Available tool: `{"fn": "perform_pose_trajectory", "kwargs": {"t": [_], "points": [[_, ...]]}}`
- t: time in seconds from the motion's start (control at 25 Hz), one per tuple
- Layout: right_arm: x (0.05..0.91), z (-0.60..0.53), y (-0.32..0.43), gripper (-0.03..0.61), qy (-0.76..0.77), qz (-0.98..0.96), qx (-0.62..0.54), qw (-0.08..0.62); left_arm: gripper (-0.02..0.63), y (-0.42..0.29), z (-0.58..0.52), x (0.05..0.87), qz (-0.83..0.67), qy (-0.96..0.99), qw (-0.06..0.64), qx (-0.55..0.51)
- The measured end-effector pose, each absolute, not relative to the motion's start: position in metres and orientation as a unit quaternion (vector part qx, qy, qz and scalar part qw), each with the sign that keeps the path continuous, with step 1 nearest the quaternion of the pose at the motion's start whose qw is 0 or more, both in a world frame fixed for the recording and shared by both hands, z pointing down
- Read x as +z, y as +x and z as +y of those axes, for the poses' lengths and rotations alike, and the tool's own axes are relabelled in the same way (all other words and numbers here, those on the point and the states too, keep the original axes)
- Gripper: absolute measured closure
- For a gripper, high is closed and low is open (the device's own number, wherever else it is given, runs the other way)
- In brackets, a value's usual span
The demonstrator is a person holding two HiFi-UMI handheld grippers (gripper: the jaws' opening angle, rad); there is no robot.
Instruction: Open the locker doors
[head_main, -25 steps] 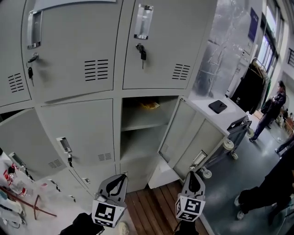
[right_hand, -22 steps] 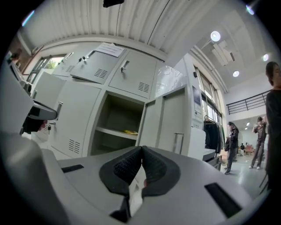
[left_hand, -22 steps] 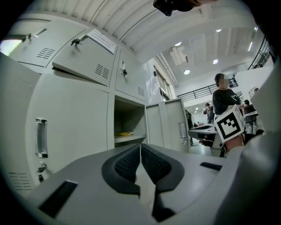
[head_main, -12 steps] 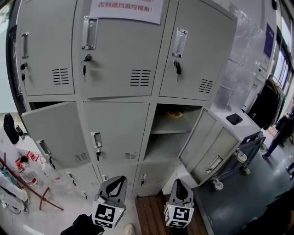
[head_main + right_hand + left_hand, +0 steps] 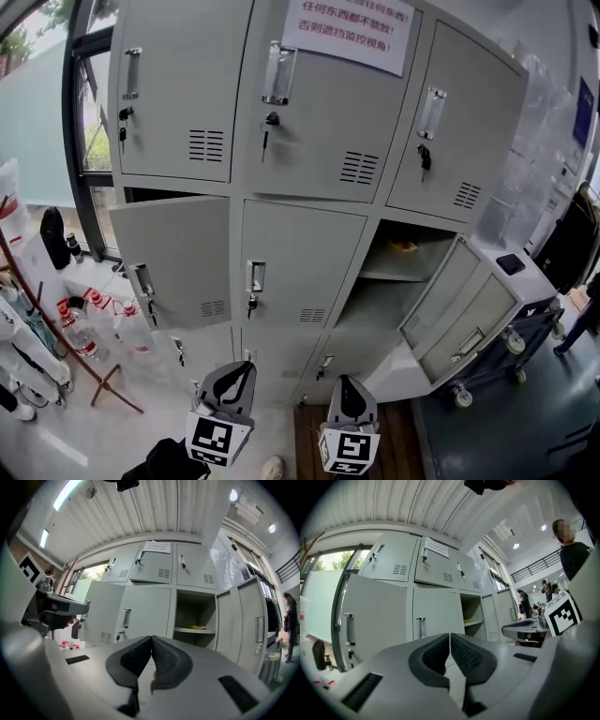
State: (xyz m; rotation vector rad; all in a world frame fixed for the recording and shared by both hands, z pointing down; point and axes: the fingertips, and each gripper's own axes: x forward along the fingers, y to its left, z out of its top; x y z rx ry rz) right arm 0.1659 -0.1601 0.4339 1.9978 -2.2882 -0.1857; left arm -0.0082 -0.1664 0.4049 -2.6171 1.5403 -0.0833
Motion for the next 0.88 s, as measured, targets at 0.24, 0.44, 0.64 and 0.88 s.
{"fn": "perform_pose_trajectory", "kwargs": {"t": [0.24, 0.44, 0.64, 0.88], "points": [[0.442, -0.143, 0.119, 0.563, 0.632, -0.771, -0.054, 0.046, 0.588, -0.049, -0.144, 0.409, 0.528, -0.847, 0.050, -0.030], [0.452, -0.122, 0.095, 0.563, 0.622, -0.780, -0.049, 0.049, 0.588, -0.071, -0.123, 0.416, 0.536, -0.842, 0.047, -0.034], [0.458, -0.108, 0.083, 0.563, 0.618, -0.783, -0.045, 0.052, 0.588, -0.084, -0.110, 0.418, 0.538, -0.841, 0.045, -0.035], [0.456, -0.106, 0.076, 0.563, 0.617, -0.784, -0.048, 0.052, 0.588, -0.087, -0.108, 0.418, 0.535, -0.843, 0.043, -0.030]]}}
